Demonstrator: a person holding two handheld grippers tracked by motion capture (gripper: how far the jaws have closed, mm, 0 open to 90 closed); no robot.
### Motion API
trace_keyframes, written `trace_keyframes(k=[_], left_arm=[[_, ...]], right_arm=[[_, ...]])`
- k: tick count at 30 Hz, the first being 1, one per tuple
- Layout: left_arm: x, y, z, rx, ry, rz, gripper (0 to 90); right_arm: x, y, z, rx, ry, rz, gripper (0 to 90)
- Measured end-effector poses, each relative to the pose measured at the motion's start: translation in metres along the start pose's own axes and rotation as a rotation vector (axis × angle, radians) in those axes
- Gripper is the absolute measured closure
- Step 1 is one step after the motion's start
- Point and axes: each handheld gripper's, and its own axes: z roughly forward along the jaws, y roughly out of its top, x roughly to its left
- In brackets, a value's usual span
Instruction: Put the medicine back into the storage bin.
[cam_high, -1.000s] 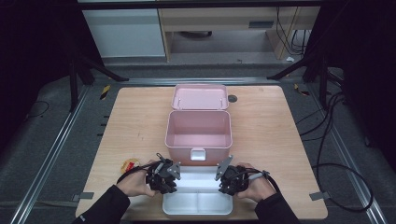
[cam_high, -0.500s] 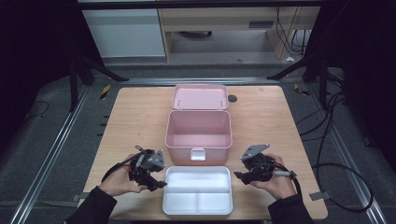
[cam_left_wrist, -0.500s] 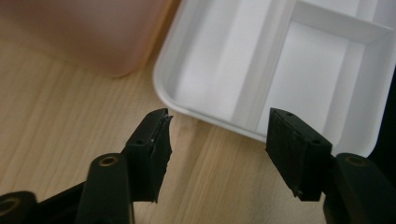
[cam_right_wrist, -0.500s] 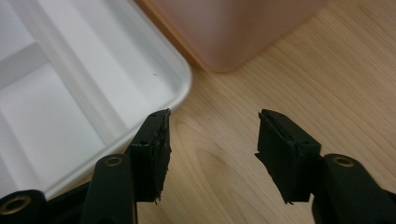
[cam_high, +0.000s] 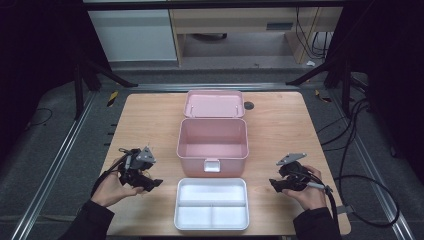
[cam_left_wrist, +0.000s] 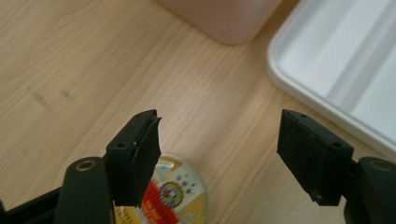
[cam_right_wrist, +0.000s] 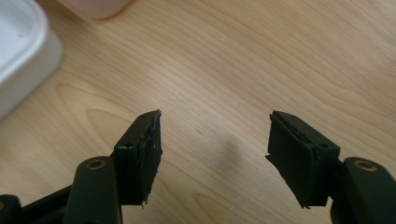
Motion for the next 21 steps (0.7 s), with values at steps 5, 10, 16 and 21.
trace_keyframes(k=[5, 10, 16, 21], left_arm=[[0.018, -0.017, 0.003, 0.03, 0.03, -0.082, 25.7], [0.026, -0.027, 0.006, 0.049, 0.041, -0.109, 21.9], [0.03, -0.038, 0.019, 0.107, 0.036, -0.124, 18.0], [0.033, -0.041, 0.027, 0.145, 0.029, -0.127, 16.1]], right_arm=[[-0.008, -0.007, 0.002, -0.004, -0.051, 0.014, 32.9], [-0.013, -0.008, 0.0, -0.013, -0.071, 0.035, 30.9], [-0.016, -0.01, -0.001, -0.016, -0.084, 0.053, 30.1], [-0.015, -0.01, 0.001, -0.002, -0.075, 0.045, 29.2]])
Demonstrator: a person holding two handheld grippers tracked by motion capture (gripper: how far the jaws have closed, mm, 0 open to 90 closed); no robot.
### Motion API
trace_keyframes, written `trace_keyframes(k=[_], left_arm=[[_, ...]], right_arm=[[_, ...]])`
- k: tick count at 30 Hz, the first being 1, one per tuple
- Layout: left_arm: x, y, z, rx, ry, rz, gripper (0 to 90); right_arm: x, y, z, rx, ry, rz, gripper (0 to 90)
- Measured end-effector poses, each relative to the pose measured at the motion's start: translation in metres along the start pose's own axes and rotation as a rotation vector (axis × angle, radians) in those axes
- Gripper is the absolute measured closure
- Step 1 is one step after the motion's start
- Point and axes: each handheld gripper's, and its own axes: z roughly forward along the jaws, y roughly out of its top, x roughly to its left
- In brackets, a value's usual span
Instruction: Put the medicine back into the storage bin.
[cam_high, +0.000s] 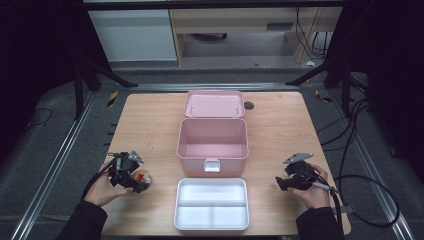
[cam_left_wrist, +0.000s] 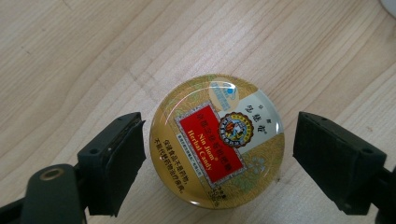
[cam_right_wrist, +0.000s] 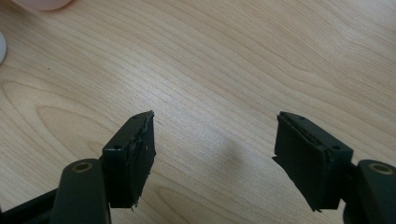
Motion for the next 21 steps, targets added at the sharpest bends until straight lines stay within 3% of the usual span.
trace_keyframes(k=[3, 10, 15, 21], left_arm=[[0.004, 0.001, 0.008, 0.033, -0.014, -0.005, 15.6], [0.007, 0.002, 0.017, 0.061, -0.05, -0.009, 19.1], [0.009, 0.004, 0.018, 0.075, -0.053, -0.014, 19.8], [0.004, 0.011, 0.014, 0.093, -0.055, 0.011, 20.0]], right_arm=[[0.001, 0.001, 0.001, -0.002, 0.001, -0.008, 29.2], [0.0, 0.0, 0.001, 0.001, 0.003, -0.007, 29.3], [0.0, 0.0, 0.0, 0.0, 0.002, -0.009, 29.4], [0.0, -0.001, 0.001, 0.001, 0.002, -0.012, 29.9]])
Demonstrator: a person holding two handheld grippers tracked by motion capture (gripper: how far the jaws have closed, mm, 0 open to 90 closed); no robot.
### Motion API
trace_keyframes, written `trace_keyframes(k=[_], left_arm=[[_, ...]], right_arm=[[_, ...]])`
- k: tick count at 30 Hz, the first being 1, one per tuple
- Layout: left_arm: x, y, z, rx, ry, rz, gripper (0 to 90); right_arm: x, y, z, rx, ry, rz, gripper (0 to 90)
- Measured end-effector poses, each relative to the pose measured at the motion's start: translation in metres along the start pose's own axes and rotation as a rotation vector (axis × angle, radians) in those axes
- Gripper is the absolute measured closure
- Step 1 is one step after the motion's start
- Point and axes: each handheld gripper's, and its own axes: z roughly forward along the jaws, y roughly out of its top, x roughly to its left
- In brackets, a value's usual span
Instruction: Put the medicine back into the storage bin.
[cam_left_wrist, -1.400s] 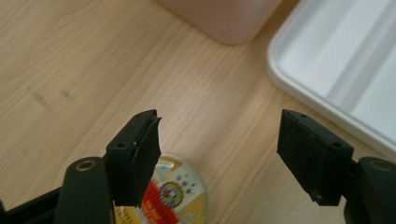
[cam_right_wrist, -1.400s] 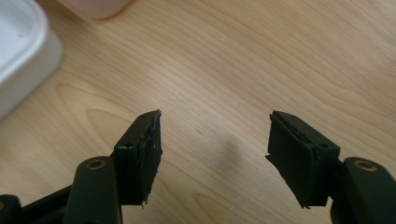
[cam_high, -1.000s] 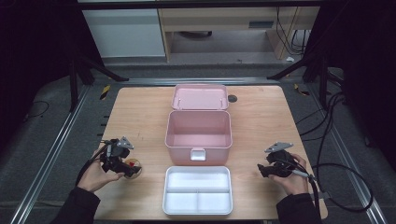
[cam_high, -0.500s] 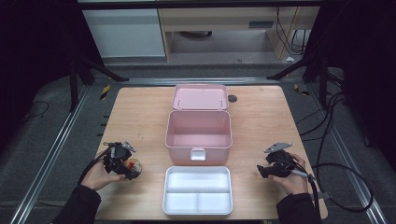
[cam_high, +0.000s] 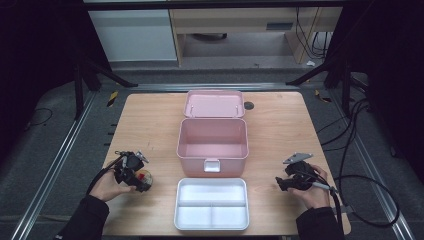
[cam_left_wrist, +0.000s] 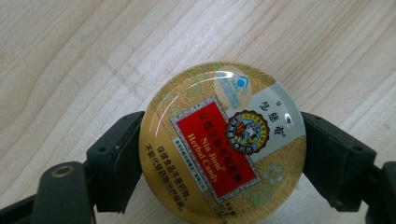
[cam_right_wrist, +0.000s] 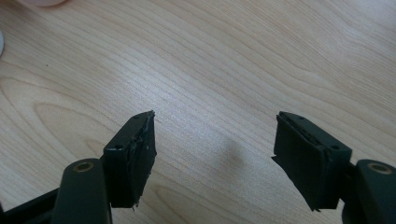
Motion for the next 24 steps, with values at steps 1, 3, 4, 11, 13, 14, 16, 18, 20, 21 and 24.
trace_keyframes(k=[1, 3, 4, 11, 13, 14, 16, 18, 20, 21, 24], left_arm=[[0.0, 0.0, 0.0, 0.0, 0.0, 0.0, 20.0], [-0.001, 0.006, -0.009, -0.016, 0.002, 0.008, 20.0], [-0.001, 0.006, -0.009, -0.016, 0.002, 0.008, 20.0], [-0.002, 0.028, -0.04, -0.065, 0.037, 0.04, 20.0], [-0.003, 0.033, -0.045, -0.077, 0.035, 0.042, 20.0], [-0.003, 0.033, -0.045, -0.077, 0.035, 0.042, 20.0], [-0.004, 0.038, -0.05, -0.084, 0.039, 0.051, 20.0], [-0.004, 0.043, -0.055, -0.087, 0.04, 0.062, 20.0], [-0.004, 0.048, -0.06, -0.095, 0.041, 0.062, 20.0], [-0.004, 0.05, -0.063, -0.101, 0.044, 0.065, 20.0], [-0.005, 0.057, -0.073, -0.122, 0.044, 0.071, 20.0]], right_arm=[[0.0, 0.0, 0.0, 0.0, 0.0, 0.0, 29.9], [0.001, 0.0, 0.002, 0.004, -0.001, 0.001, 29.9], [0.001, 0.0, 0.002, 0.004, -0.001, 0.001, 29.9], [0.0, -0.001, 0.001, 0.0, -0.004, 0.011, 29.4], [-0.001, -0.001, 0.002, -0.001, -0.009, 0.018, 29.3], [-0.001, -0.001, 0.002, -0.001, -0.009, 0.018, 29.3], [-0.001, -0.002, 0.002, -0.002, -0.008, 0.024, 29.2], [-0.001, -0.002, 0.002, -0.002, -0.009, 0.026, 29.2], [-0.001, -0.002, 0.003, -0.002, -0.007, 0.024, 29.2], [-0.001, -0.002, 0.003, -0.002, -0.007, 0.024, 29.2], [-0.001, -0.002, 0.003, -0.005, -0.011, 0.025, 28.7]])
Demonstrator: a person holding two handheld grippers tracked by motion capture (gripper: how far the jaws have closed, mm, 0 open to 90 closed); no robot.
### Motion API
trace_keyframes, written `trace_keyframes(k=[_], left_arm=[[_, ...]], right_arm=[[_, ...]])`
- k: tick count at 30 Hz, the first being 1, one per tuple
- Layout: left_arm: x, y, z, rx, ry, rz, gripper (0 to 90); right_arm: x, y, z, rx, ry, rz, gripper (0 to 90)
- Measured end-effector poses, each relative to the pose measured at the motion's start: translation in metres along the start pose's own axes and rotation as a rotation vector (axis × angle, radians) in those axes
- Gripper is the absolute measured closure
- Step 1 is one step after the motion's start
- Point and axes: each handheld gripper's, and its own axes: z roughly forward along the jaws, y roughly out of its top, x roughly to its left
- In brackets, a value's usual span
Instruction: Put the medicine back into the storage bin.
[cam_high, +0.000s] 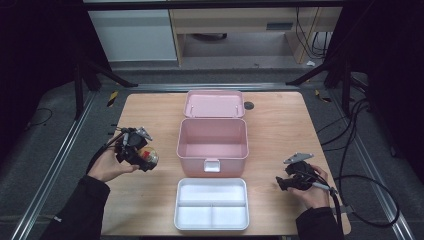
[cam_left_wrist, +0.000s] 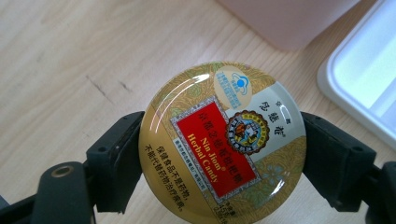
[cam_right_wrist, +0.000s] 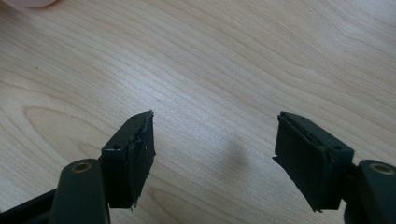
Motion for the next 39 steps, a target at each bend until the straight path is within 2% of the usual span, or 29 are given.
trace_keyframes(k=[4, 13, 18, 26, 35, 39], left_arm=[[-0.002, 0.013, -0.01, -0.024, -0.001, 0.026, 20.0], [-0.003, 0.037, -0.024, -0.051, 0.009, 0.047, 20.0], [-0.003, 0.051, -0.035, -0.087, -0.001, 0.056, 20.0], [-0.007, 0.072, -0.038, -0.107, -0.007, 0.08, 20.0], [-0.016, 0.105, -0.037, -0.11, -0.015, 0.127, 20.1], [-0.023, 0.124, -0.033, -0.133, -0.032, 0.146, 20.0]], right_arm=[[-0.002, 0.0, -0.001, -0.006, -0.006, 0.014, 27.8], [-0.002, 0.0, 0.0, -0.011, -0.003, 0.023, 26.9], [-0.002, -0.001, 0.001, -0.012, -0.006, 0.022, 26.9], [-0.002, -0.001, 0.002, -0.011, -0.004, 0.021, 26.9], [-0.003, -0.001, 0.001, -0.017, -0.004, 0.024, 26.8], [-0.004, -0.001, 0.002, -0.01, -0.003, 0.026, 26.6]])
